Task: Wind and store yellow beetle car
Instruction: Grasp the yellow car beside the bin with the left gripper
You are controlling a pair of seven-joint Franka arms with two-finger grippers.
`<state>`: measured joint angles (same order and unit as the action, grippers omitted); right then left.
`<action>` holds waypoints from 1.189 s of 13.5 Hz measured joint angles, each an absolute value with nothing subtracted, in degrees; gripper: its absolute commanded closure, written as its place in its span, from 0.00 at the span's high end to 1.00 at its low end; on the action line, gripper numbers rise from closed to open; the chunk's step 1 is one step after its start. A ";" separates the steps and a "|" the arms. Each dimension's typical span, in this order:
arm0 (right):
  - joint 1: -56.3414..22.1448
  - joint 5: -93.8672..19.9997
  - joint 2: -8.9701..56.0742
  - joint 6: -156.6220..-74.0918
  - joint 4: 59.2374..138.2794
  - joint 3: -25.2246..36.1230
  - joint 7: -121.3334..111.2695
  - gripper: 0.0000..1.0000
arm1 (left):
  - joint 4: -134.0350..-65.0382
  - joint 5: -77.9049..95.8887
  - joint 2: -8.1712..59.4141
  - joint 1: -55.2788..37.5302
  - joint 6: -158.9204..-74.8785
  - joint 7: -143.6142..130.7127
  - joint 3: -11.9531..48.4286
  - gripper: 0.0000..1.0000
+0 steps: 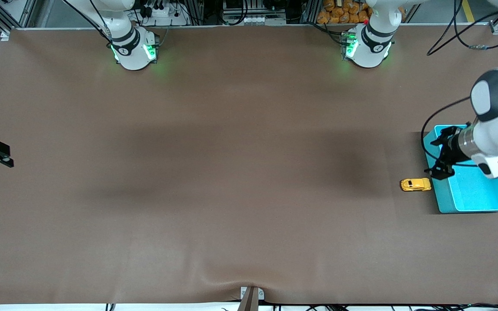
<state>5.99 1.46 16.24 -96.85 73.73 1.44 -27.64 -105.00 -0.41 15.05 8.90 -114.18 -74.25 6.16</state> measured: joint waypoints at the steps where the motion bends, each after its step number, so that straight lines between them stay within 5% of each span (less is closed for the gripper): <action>1: 6.24 1.47 15.66 -96.07 73.11 1.59 -27.64 1.00 | -105.02 -0.40 16.86 9.37 -116.62 -78.91 6.13 1.00; 7: 10.17 1.44 16.63 -93.06 73.36 2.01 -25.56 1.00 | -105.09 -0.39 25.06 10.74 -129.85 -100.58 5.91 1.00; 16: 8.94 1.39 15.17 -90.71 72.30 1.13 -19.29 1.00 | -105.42 -0.54 35.01 12.82 -137.10 -101.43 5.77 1.00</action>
<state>8.94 1.39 15.17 -90.71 72.30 1.13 -19.29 -105.42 -0.54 35.01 12.82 -137.10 -101.43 5.77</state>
